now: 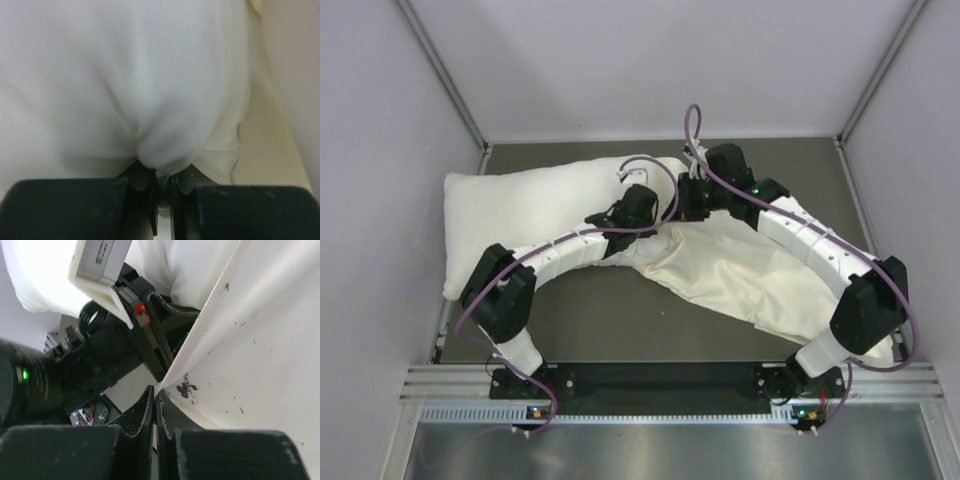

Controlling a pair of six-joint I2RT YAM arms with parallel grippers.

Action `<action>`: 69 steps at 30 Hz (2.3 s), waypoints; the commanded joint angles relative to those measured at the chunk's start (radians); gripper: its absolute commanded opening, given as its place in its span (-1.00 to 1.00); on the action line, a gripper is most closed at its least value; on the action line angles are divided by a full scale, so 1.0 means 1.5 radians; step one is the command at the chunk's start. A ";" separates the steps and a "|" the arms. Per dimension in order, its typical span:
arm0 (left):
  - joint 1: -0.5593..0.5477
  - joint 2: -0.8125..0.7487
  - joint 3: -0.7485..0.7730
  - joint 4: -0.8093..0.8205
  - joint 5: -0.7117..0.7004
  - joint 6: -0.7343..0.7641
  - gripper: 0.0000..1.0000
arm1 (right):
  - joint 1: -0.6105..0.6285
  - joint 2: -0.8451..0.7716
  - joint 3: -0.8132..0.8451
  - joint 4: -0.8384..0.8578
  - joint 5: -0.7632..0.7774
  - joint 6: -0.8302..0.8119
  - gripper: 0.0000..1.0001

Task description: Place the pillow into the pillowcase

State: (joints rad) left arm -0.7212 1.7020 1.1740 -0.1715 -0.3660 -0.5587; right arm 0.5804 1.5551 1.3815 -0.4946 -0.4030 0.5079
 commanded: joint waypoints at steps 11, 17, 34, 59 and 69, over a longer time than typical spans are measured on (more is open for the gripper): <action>0.112 0.016 0.068 0.059 0.089 -0.053 -1.00 | -0.002 -0.095 -0.047 0.059 -0.094 0.045 -0.98; 0.113 0.048 0.132 0.027 0.096 -0.037 -1.00 | -0.003 -0.088 -0.066 0.071 -0.122 0.059 -0.85; 0.061 -0.110 -0.052 0.043 0.152 -0.063 -0.58 | -0.019 -0.027 -0.010 0.072 0.009 -0.004 0.02; 0.137 -0.352 -0.051 -0.369 0.072 0.033 0.36 | 0.147 -0.021 -0.123 0.046 0.413 -0.089 0.33; 0.144 -0.300 -0.115 -0.288 0.040 0.025 0.36 | 0.192 0.042 -0.090 0.053 0.403 -0.111 -0.93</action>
State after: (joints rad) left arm -0.5110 1.2179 1.0046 -0.6781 -0.2646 -0.5255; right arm 0.8112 1.6226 1.1782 -0.4381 0.2127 0.3710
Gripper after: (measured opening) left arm 0.697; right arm 0.072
